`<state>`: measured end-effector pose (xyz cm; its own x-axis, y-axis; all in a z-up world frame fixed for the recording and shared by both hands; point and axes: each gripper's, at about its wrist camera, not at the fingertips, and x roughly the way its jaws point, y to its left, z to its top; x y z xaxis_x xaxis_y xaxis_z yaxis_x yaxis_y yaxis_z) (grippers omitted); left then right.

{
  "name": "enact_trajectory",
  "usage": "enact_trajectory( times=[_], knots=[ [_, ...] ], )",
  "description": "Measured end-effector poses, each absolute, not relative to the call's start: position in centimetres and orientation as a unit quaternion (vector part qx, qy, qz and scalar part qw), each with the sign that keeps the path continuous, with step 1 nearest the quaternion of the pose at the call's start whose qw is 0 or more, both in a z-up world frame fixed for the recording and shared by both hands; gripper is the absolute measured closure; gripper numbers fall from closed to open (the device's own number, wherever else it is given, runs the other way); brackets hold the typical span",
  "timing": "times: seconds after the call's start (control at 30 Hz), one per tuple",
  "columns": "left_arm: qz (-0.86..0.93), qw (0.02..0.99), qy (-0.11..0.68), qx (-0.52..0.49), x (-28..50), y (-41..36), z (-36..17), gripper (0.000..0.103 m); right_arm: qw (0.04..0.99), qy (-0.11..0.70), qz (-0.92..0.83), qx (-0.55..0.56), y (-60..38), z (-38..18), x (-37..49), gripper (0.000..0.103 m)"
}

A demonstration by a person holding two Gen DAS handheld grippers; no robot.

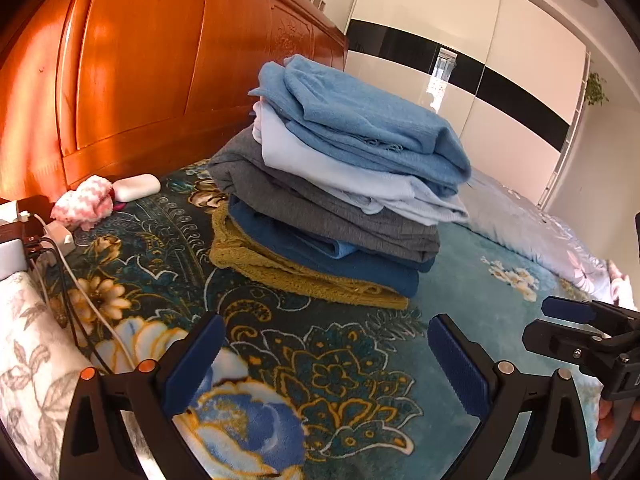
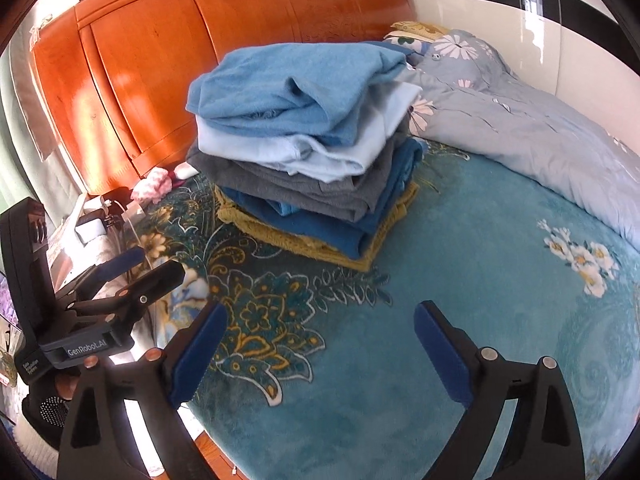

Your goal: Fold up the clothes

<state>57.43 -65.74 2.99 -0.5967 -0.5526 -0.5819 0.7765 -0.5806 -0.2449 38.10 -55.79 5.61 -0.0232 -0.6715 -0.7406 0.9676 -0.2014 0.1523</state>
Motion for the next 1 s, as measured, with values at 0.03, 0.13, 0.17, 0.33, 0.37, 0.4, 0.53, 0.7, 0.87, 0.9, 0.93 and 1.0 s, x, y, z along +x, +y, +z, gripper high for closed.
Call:
enact_trajectory(
  times=[0.03,0.13,0.17,0.33,0.37,0.4,0.53,0.7,0.87,0.9,0.93,1.0],
  knots=[
    [-0.86,0.387,0.244,0.227,57.5,-65.5,2.8,0.0,0.598,0.203,-0.685,0.364,-55.5,5.3,38.1,0.008],
    [-0.858,0.396,0.237,0.226,57.6,-64.7,2.3,0.0,0.593,0.202,-0.688,0.367,-54.6,4.3,38.2,0.007],
    [-0.856,0.401,0.235,0.227,57.6,-64.5,2.0,0.0,0.59,0.202,-0.689,0.368,-54.3,3.9,38.2,0.007],
    [-0.848,0.405,0.254,0.228,57.9,-64.3,0.5,0.0,0.58,0.2,-0.686,0.391,-53.4,1.7,38.2,0.007],
    [-0.846,0.41,0.255,0.228,58.0,-64.3,0.2,0.0,0.577,0.201,-0.686,0.394,-53.3,1.3,38.2,0.007],
    [-0.843,0.418,0.253,0.227,58.1,-64.2,0.0,0.0,0.576,0.201,-0.686,0.396,-53.1,1.1,38.2,0.007],
    [-0.823,0.455,0.234,0.247,57.8,-64.2,-0.7,0.0,0.576,0.203,-0.682,0.402,-52.9,0.4,38.4,0.007],
    [-0.807,0.481,0.221,0.261,57.6,-63.9,-1.6,0.0,0.58,0.211,-0.677,0.4,-52.8,0.1,38.7,0.007],
    [-0.8,0.49,0.221,0.267,57.6,-63.9,-2.1,0.0,0.582,0.215,-0.676,0.398,-52.8,0.0,39.0,0.007],
    [-0.798,0.495,0.219,0.265,57.7,-63.9,-2.1,0.0,0.582,0.215,-0.676,0.398,-52.9,0.0,39.0,0.007],
    [-0.796,0.5,0.216,0.263,57.7,-63.8,-2.1,0.0,0.582,0.216,-0.676,0.398,-52.9,-0.1,39.0,0.007],
    [-0.796,0.499,0.217,0.263,57.7,-63.9,-2.2,0.0,0.582,0.217,-0.673,0.4,-53.0,-0.2,39.1,0.007]
  ],
)
